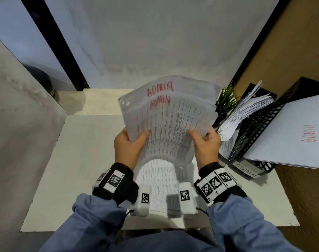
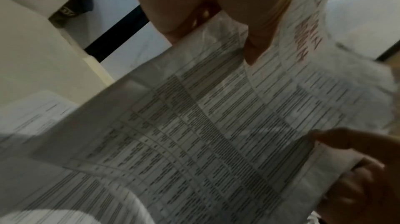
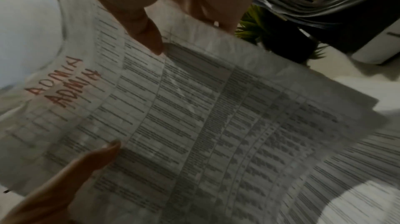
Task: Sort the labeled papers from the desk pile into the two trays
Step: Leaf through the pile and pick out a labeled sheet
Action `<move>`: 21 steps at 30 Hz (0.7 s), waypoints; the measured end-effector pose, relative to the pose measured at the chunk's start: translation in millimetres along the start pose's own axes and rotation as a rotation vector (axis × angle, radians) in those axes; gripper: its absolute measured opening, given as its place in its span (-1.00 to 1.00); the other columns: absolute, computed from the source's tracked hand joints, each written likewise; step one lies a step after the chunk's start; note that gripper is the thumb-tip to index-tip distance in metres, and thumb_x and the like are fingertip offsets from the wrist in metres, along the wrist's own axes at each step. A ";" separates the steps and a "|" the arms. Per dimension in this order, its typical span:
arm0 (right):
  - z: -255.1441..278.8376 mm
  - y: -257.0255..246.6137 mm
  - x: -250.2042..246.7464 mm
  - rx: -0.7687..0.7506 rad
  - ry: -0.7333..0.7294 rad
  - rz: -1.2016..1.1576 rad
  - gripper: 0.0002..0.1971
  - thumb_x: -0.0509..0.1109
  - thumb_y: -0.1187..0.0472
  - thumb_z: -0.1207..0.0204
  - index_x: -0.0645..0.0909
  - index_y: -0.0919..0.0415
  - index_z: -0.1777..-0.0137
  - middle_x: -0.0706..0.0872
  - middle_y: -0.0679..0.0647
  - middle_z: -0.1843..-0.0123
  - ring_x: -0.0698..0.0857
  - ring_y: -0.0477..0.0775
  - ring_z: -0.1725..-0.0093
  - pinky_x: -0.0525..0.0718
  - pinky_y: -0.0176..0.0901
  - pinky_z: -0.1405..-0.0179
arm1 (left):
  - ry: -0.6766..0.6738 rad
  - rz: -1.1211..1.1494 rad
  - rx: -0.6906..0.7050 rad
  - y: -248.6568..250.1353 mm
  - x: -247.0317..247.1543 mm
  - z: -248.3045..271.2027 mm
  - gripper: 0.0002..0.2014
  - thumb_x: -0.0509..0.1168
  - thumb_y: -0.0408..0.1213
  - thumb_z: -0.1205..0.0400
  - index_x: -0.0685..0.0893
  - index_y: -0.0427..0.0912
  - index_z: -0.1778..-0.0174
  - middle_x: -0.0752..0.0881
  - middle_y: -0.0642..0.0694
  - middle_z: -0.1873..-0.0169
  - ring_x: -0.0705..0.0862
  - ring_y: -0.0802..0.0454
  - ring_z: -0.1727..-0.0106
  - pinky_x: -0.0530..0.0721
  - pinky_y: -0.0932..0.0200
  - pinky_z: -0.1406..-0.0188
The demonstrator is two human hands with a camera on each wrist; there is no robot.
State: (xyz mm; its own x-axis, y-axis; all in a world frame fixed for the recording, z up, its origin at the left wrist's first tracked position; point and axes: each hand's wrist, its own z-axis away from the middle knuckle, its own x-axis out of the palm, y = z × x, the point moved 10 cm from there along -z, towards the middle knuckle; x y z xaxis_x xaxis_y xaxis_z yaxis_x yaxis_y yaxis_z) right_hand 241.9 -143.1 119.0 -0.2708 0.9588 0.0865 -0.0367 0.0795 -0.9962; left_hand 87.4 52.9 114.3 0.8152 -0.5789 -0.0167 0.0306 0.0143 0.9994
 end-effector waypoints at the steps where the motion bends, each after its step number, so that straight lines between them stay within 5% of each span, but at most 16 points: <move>1: 2.4 -3.1 1.1 -0.016 -0.005 0.000 -0.72 0.38 0.51 -0.47 0.59 0.08 0.07 0.71 -0.03 0.10 0.72 -0.34 0.19 0.66 -0.49 0.24 | -0.017 -0.002 -0.007 -3.8 2.0 -0.2 -0.80 0.44 -0.43 -0.51 0.69 -0.05 0.05 0.75 0.13 0.18 0.76 0.36 0.20 0.67 0.48 0.27; 4: 13.4 33.3 5.3 0.116 -0.059 0.106 -0.72 0.36 0.52 -0.47 0.59 0.08 0.16 0.74 0.04 0.13 0.77 -0.20 0.11 0.70 -0.43 0.27 | -0.099 -0.117 -0.125 -42.2 8.2 5.6 -0.71 0.44 -0.37 -0.52 0.66 -0.18 -0.16 0.74 0.12 0.09 0.76 0.26 0.07 0.68 0.45 0.24; 6: 22.2 72.0 3.5 0.253 -0.110 0.244 -0.84 0.36 0.50 -0.47 0.64 0.24 0.16 0.76 0.26 0.10 0.75 0.21 -0.04 0.78 -0.12 0.10 | -0.160 -0.245 -0.242 -74.1 11.5 13.1 -0.63 0.43 -0.31 -0.54 0.61 -0.23 -0.27 0.70 0.05 0.04 0.72 0.08 -0.01 0.64 0.40 0.17; 8: 27.9 91.3 -2.7 0.330 -0.126 0.330 -0.93 0.36 0.48 -0.47 0.64 0.50 0.10 0.74 0.43 0.06 0.72 0.38 -0.02 0.72 0.20 -0.07 | -0.194 -0.291 -0.306 -90.3 13.2 20.4 -0.62 0.39 -0.27 -0.58 0.58 -0.23 -0.31 0.69 -0.03 -0.03 0.68 0.05 0.00 0.61 0.28 0.05; 9: 26.9 92.7 -6.0 0.338 -0.117 0.323 -0.92 0.35 0.49 -0.48 0.62 0.56 0.11 0.73 0.42 0.12 0.73 0.34 0.07 0.73 0.20 -0.05 | -0.202 -0.308 -0.294 -89.6 14.0 20.7 -0.67 0.35 -0.25 -0.61 0.60 -0.19 -0.29 0.71 -0.03 -0.02 0.70 0.04 0.00 0.63 0.25 0.03; 11: 20.8 75.9 -9.7 0.319 -0.115 0.248 -0.88 0.31 0.51 -0.50 0.64 0.38 0.21 0.72 0.20 0.23 0.70 0.08 0.21 0.79 -0.19 0.22 | -0.223 -0.322 -0.224 -73.9 19.7 16.2 -0.82 0.28 -0.23 -0.65 0.66 -0.11 -0.15 0.75 0.02 0.08 0.74 0.03 0.03 0.69 0.23 0.08; 13: 10.9 44.8 -16.0 0.237 -0.119 0.198 -0.79 0.30 0.51 -0.52 0.65 0.20 0.15 0.74 0.11 0.15 0.70 -0.10 0.17 0.67 -0.48 0.34 | -0.265 -0.316 -0.143 -46.9 33.2 11.1 -0.81 0.24 -0.23 -0.67 0.71 -0.26 0.02 0.75 -0.04 0.22 0.73 0.04 0.18 0.68 0.22 0.17; 15: 0.2 7.8 -31.8 0.107 -0.108 0.186 -0.79 0.31 0.49 -0.53 0.66 0.21 -0.02 0.76 0.06 0.04 0.74 -0.19 0.11 0.67 -0.49 0.23 | -0.288 -0.292 -0.045 -9.6 50.7 8.2 -0.71 0.24 -0.28 -0.67 0.64 -0.47 0.20 0.63 -0.17 0.38 0.60 0.01 0.36 0.57 0.24 0.34; 17: -9.2 -28.1 -60.3 -0.023 -0.046 0.159 -0.75 0.32 0.49 -0.52 0.62 0.26 -0.15 0.74 -0.02 0.01 0.73 -0.28 0.08 0.67 -0.48 0.14 | -0.316 -0.279 0.075 34.5 72.2 11.0 -0.68 0.25 -0.34 -0.65 0.52 -0.41 0.41 0.47 -0.15 0.52 0.44 0.06 0.48 0.41 0.33 0.50; 21: -17.7 -82.2 -156.8 -0.260 0.339 0.346 -0.63 0.39 0.37 -0.49 0.58 0.13 -0.29 0.69 0.05 -0.06 0.66 -0.06 -0.04 0.65 -0.19 -0.06 | -0.417 -0.217 0.270 102.2 129.7 29.6 -0.60 0.25 -0.35 -0.66 0.38 -0.38 0.50 0.33 -0.12 0.58 0.31 0.06 0.52 0.26 0.21 0.52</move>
State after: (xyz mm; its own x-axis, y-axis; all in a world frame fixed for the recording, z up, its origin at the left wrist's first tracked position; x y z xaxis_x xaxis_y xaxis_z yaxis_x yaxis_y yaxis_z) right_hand 304.4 -295.1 187.1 0.1016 0.9716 -0.2136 0.2496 -0.2327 -0.9400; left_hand 179.1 -44.9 215.2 0.5066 -0.8205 -0.2650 -0.0221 -0.3196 0.9473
